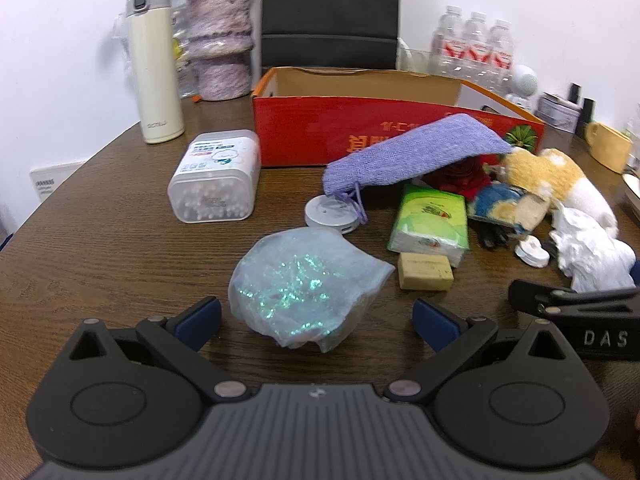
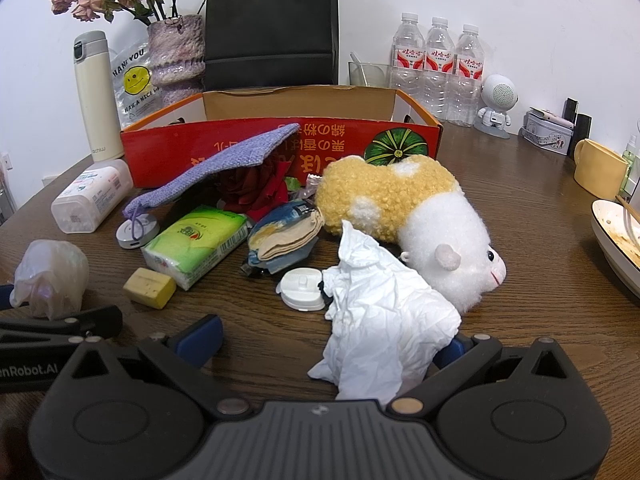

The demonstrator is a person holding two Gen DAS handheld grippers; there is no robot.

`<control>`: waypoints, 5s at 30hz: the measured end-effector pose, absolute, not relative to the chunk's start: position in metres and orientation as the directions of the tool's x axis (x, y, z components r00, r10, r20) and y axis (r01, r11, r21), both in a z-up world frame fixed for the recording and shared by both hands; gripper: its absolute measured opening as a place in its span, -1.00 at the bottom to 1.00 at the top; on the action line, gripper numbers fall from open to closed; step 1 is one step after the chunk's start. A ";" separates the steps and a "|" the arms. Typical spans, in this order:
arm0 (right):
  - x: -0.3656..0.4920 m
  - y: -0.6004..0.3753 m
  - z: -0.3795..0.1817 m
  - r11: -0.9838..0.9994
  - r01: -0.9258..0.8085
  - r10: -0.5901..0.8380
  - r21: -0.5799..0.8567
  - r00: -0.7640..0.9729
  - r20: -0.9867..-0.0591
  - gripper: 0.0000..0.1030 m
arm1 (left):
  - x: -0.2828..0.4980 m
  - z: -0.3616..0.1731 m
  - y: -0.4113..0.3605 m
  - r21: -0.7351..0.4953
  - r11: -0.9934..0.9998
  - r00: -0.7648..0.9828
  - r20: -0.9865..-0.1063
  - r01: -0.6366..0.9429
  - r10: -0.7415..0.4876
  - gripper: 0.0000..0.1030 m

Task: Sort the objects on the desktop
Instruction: 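Grasp the white cotton-swab box with the left tool while the right tool grasps the purple pouch, then release the cotton-swab box into the cardboard box while the right tool releases the pouch, then move both tools back over the table clutter, then grasp the glittery plastic bag with the left tool while the right tool grasps the crumpled white tissue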

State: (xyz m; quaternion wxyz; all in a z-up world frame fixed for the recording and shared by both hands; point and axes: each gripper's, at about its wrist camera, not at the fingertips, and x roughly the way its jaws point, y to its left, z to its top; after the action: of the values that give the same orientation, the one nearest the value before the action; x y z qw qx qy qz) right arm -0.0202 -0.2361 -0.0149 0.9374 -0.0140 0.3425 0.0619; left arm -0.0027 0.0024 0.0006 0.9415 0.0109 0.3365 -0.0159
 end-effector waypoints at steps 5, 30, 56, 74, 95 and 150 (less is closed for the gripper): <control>-0.030 -0.235 -0.002 0.955 -0.262 0.292 0.140 0.737 -0.609 0.82 | -0.021 0.026 0.024 -0.052 0.993 0.856 -0.504 0.103 -0.115 1.00; 0.056 -0.193 0.075 0.845 -0.515 0.528 0.143 0.762 -0.374 -0.97 | 0.102 0.043 0.083 -0.079 0.996 0.834 -0.552 -0.052 0.000 0.27; 0.332 -0.245 0.039 0.970 -0.140 -0.041 -0.197 0.709 -0.705 -0.96 | 0.332 0.061 -0.012 0.018 0.996 0.668 -0.743 0.091 -0.048 0.29; 0.309 -0.249 0.123 0.982 -0.171 0.150 0.075 0.483 -0.863 0.63 | 0.291 0.158 -0.002 -0.070 0.996 0.583 -0.807 0.063 -0.094 1.00; 0.083 -0.266 0.160 0.966 -0.229 0.257 0.120 0.895 -0.364 0.87 | 0.088 0.178 0.002 -0.017 0.993 0.904 -0.413 0.115 -0.112 1.00; -0.108 -0.274 0.020 0.978 -0.175 0.209 0.116 0.863 -0.460 0.51 | -0.028 0.054 0.024 -0.089 0.986 0.839 -0.519 0.138 -0.164 0.43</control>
State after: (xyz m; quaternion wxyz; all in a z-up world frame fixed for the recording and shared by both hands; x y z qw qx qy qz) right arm -0.1082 -0.2737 0.0204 0.9645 0.0350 0.2421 0.0994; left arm -0.0284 0.0239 0.0545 0.9585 -0.0240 0.2729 -0.0789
